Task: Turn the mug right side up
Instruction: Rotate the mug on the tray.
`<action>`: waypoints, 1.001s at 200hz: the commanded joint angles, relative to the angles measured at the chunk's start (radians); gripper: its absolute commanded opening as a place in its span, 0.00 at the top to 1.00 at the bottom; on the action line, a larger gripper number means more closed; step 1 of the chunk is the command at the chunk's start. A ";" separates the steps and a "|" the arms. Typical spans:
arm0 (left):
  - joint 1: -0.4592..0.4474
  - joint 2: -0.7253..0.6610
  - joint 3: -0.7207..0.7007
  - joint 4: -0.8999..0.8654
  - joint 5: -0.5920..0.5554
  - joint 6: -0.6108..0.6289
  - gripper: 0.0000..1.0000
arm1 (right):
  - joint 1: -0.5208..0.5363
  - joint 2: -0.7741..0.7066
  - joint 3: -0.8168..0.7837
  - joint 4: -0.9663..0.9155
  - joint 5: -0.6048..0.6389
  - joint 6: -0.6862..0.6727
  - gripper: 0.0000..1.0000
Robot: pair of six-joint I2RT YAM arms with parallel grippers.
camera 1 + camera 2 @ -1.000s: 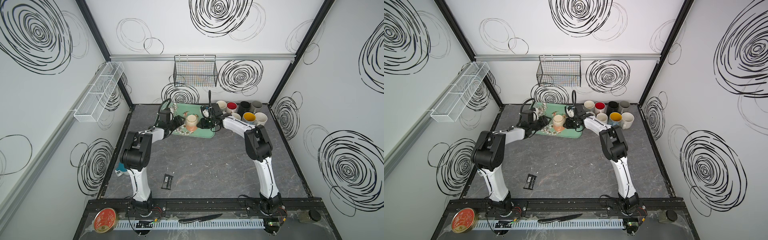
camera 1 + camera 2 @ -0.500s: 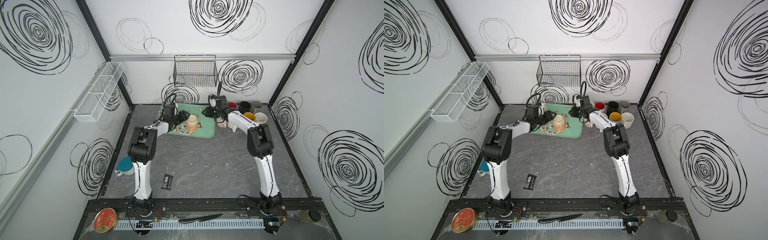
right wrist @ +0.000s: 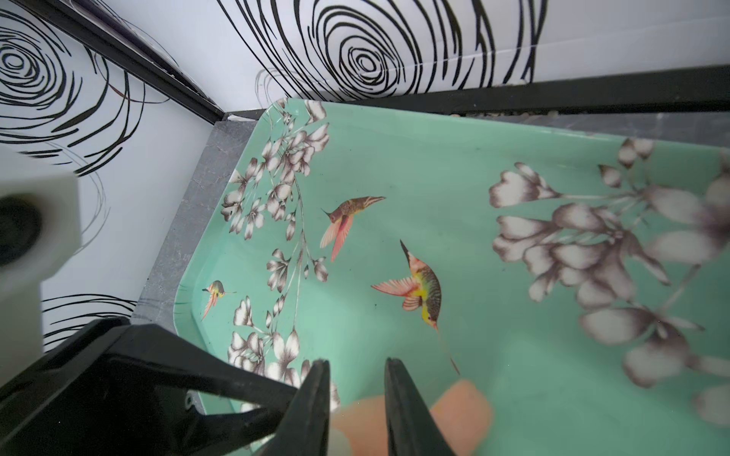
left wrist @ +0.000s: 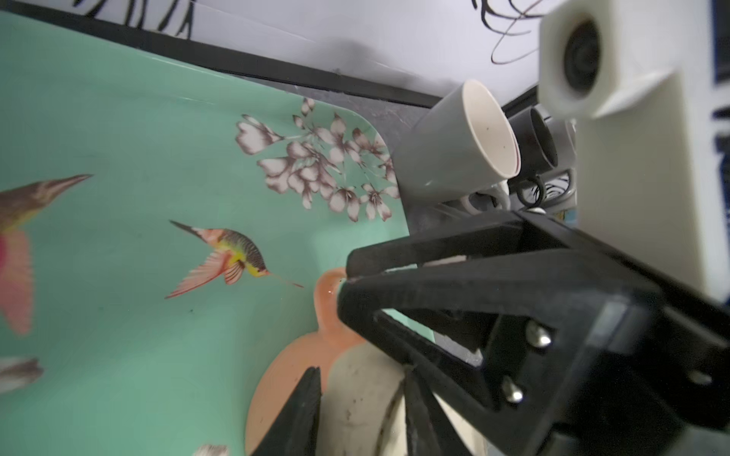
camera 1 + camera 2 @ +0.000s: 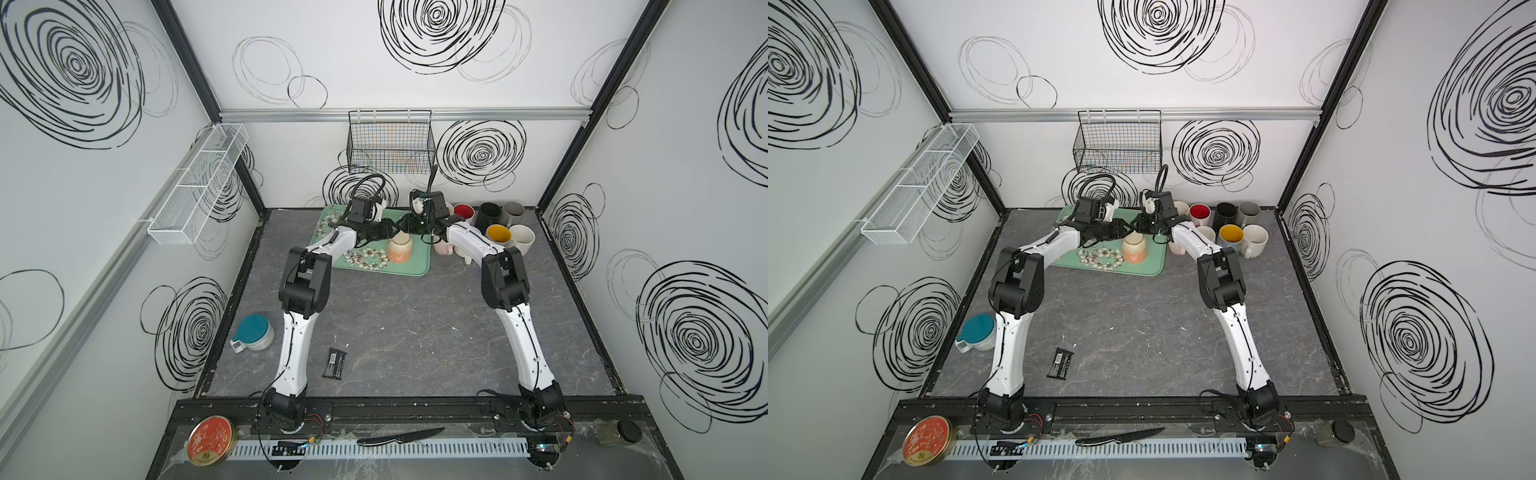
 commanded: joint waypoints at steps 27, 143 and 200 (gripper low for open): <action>-0.010 -0.039 -0.030 -0.095 -0.042 0.101 0.39 | -0.001 -0.029 -0.073 -0.053 -0.084 -0.061 0.74; -0.018 -0.599 -0.836 0.331 -0.230 -0.166 0.36 | -0.014 -0.163 -0.244 -0.134 -0.111 -0.142 0.78; -0.110 -0.518 -0.846 0.481 -0.214 -0.336 0.38 | 0.013 -0.244 -0.340 -0.142 -0.059 -0.180 0.78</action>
